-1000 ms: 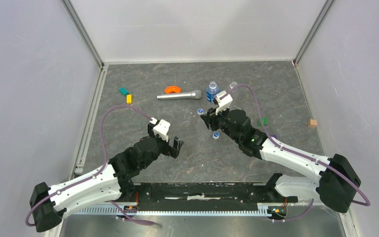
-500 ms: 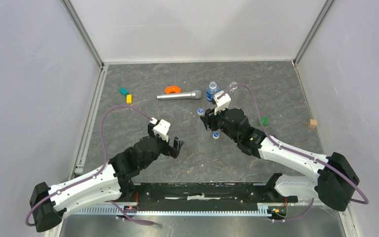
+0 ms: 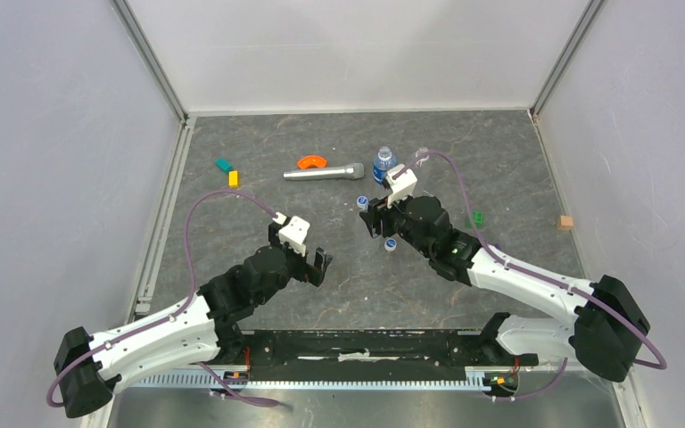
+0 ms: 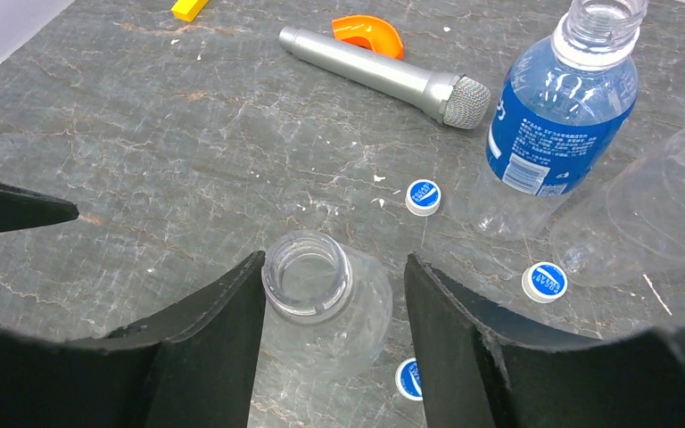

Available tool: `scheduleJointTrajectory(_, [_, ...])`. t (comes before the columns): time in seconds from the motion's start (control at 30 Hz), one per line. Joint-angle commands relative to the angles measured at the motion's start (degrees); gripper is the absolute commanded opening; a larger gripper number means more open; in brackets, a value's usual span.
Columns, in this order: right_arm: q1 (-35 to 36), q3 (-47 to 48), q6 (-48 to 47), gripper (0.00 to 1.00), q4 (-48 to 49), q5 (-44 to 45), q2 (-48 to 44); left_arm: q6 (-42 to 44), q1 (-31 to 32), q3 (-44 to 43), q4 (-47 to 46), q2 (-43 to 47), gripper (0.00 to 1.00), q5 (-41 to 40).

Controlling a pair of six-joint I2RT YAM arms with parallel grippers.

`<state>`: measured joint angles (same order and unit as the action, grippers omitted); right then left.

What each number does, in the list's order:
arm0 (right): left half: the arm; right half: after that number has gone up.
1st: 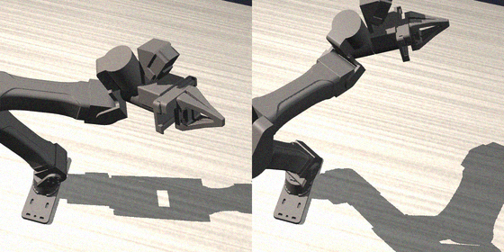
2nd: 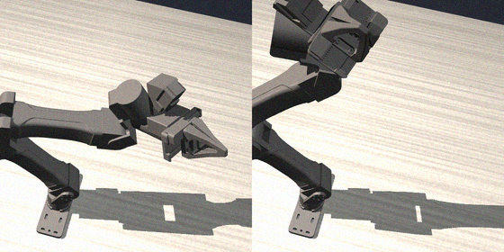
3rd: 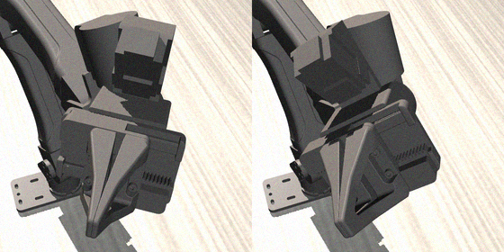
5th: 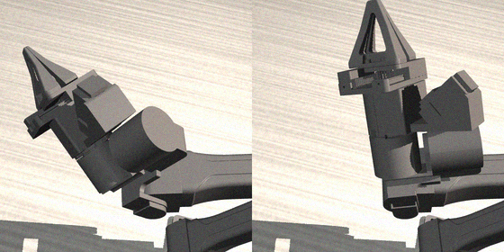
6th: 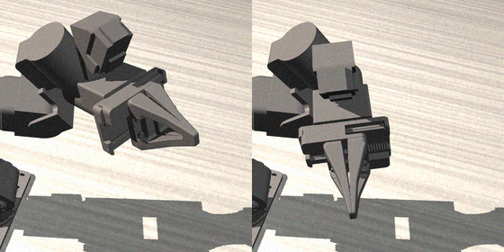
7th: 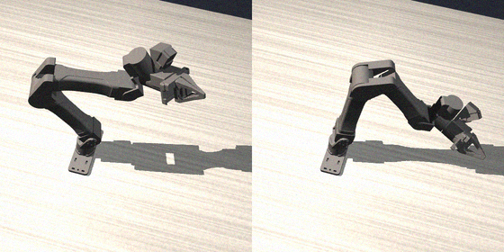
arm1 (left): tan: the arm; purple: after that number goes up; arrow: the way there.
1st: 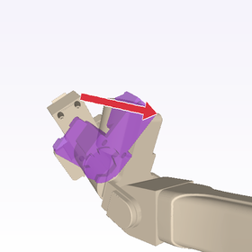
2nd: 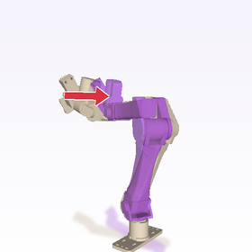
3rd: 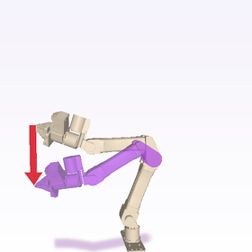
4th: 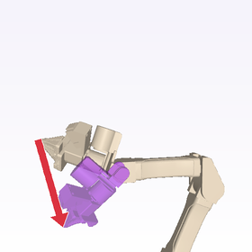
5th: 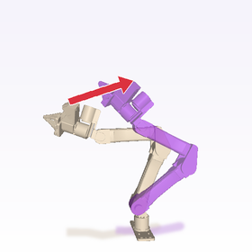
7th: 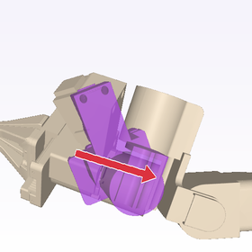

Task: Unscrew the bottle caps
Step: Place the plastic bottle at the center of the board.

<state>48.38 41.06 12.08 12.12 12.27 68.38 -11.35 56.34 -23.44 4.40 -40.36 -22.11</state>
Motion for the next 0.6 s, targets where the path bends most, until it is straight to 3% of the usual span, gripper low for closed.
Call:
scheduleJointTrajectory(0.0, [0.1, 1.8, -1.1, 0.63, -1.7, -0.4, -1.4, -1.7, 0.0, -0.5, -1.2, 0.2, 1.0, 0.1])
scheduleJointTrajectory(0.57, [0.0, 1.3, -0.4, 0.66, -0.7, -3.4, -5.2, -1.7, 0.0, -0.6, -1.2, -0.4, 1.0, 0.1])
